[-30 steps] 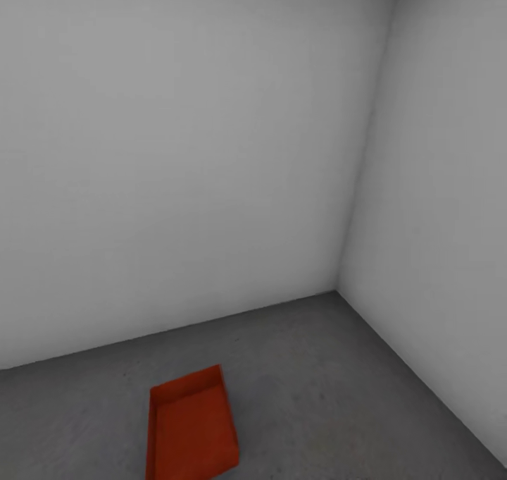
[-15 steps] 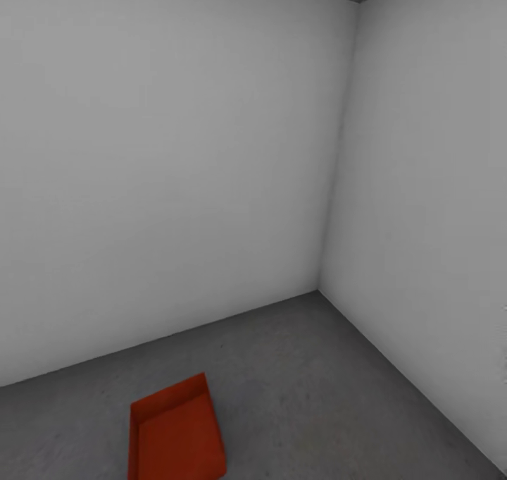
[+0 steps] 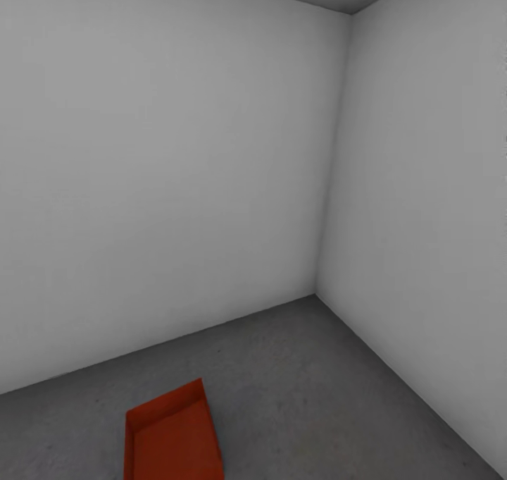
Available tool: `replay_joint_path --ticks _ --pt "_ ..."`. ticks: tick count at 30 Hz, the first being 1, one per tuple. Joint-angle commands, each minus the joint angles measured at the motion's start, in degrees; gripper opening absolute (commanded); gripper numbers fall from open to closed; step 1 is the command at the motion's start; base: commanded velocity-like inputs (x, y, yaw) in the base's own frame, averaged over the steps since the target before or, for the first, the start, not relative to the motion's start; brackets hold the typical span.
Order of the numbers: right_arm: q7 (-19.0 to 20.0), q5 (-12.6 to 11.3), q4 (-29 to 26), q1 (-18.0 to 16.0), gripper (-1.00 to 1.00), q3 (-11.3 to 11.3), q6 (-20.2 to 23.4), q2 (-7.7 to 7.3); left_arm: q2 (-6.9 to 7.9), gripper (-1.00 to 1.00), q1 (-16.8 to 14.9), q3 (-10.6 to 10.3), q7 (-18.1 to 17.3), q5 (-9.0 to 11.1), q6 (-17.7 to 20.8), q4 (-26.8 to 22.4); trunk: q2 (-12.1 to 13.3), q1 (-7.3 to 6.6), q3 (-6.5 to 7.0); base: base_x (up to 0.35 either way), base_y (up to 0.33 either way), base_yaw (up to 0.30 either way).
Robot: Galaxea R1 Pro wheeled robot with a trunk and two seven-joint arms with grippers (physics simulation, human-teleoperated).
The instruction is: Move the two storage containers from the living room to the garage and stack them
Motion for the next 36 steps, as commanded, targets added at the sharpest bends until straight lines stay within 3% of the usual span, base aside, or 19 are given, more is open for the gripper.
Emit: replay_joint_path --ticks 1,22,29,36 --pt "0.1 -0.6 0.2 -0.1 1.00 0.5 -0.3 -0.01 -0.03 1.00 0.0 0.3 -0.1 0.5 -0.1 0.1 0.0 0.02 0.07 0.000 0.000 -0.001" --pt "0.1 -0.5 0.2 -0.1 1.00 0.6 -0.4 -0.23 -0.44 1.00 0.0 0.3 -0.1 0.2 -1.3 0.1 0.0 0.02 0.27 0.000 0.000 -0.002" --pt "0.1 -0.6 0.2 -0.1 1.00 0.4 -0.3 -0.28 -0.42 1.00 0.0 0.3 -0.1 0.2 -1.3 0.1 0.0 0.02 0.39 0.000 0.000 -0.195" --pt "0.2 -0.6 0.2 -0.1 1.00 -3.4 -0.2 -0.47 -0.38 1.00 0.0 0.3 -0.1 0.2 -1.3 0.1 0.0 0.02 0.55 0.000 0.000 -0.289"
